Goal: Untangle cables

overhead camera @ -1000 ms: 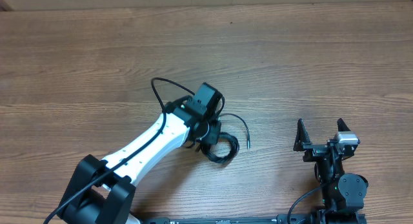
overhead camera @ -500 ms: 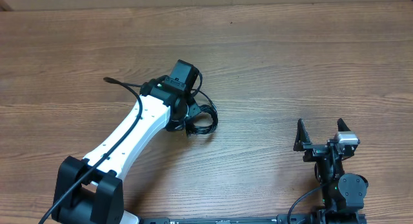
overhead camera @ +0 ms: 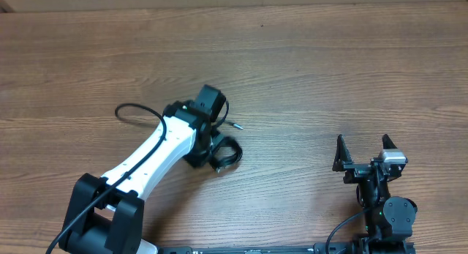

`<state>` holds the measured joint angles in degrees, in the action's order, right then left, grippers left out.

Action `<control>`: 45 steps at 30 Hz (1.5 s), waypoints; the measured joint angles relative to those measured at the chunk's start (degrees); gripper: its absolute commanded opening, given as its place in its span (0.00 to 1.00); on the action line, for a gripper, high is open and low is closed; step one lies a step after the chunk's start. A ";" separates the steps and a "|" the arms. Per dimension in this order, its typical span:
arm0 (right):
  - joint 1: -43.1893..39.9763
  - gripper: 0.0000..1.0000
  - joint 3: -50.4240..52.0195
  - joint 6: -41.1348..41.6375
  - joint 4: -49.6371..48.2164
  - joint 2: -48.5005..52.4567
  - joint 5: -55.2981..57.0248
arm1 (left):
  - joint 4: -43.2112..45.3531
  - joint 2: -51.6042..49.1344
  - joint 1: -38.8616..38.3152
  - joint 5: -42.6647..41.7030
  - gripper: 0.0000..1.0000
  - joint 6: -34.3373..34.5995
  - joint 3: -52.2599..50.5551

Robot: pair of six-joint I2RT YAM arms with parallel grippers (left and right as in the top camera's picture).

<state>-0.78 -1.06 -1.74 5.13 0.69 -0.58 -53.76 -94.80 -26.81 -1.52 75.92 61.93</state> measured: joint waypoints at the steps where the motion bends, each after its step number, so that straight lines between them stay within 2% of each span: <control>1: 0.00 1.00 0.00 0.07 -0.02 0.00 0.02 | -0.09 0.00 0.00 -0.37 0.09 2.75 -1.33; 6: 0.00 1.00 0.00 0.04 -0.02 0.00 0.00 | -0.07 0.00 -0.11 -2.36 0.05 14.29 -6.84; 9: 0.00 1.00 0.00 0.02 0.02 0.00 -0.04 | 0.17 0.00 -0.11 -2.84 0.05 18.49 -8.81; 14: 0.00 1.00 0.00 0.04 -0.02 0.00 0.00 | 0.39 0.00 -0.11 -2.99 0.04 21.75 -9.42; 19: 0.00 1.00 0.00 0.04 0.00 0.00 -0.02 | 0.81 0.00 -0.09 -3.06 0.06 21.66 -9.46; 21: 0.00 1.00 0.00 0.00 0.00 0.00 0.00 | 1.44 0.00 0.07 -3.26 0.21 19.08 -9.46; 22: 0.00 1.00 0.00 0.04 -0.02 0.00 0.00 | 2.19 0.00 0.24 -3.45 0.34 16.52 -9.46; 24: 0.00 1.00 0.00 0.02 -0.02 0.00 0.00 | 4.26 0.00 0.63 -3.58 0.72 10.21 -9.46; 27: 0.00 1.00 0.00 0.02 -0.02 0.00 0.00 | 6.91 0.00 1.31 -3.63 0.98 -1.18 -9.42; 30: 0.00 1.00 0.00 0.07 0.02 0.00 -0.02 | 7.28 0.00 1.77 -3.61 1.00 -12.68 -9.20; 34: 0.00 1.00 0.00 0.04 0.00 0.00 0.00 | 7.28 0.00 1.84 -3.63 1.00 -22.80 -8.79; 38: 0.00 1.00 0.00 0.04 0.02 0.00 0.00 | 7.32 0.00 1.84 -3.63 1.00 -29.68 -8.46; 45: 0.00 1.00 0.00 0.02 0.02 0.00 0.02 | 5.09 0.00 1.84 -3.63 1.00 -37.16 -3.26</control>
<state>-0.78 -1.06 -1.72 5.15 0.69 -0.56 -48.66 -94.80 -24.97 -5.15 38.76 58.67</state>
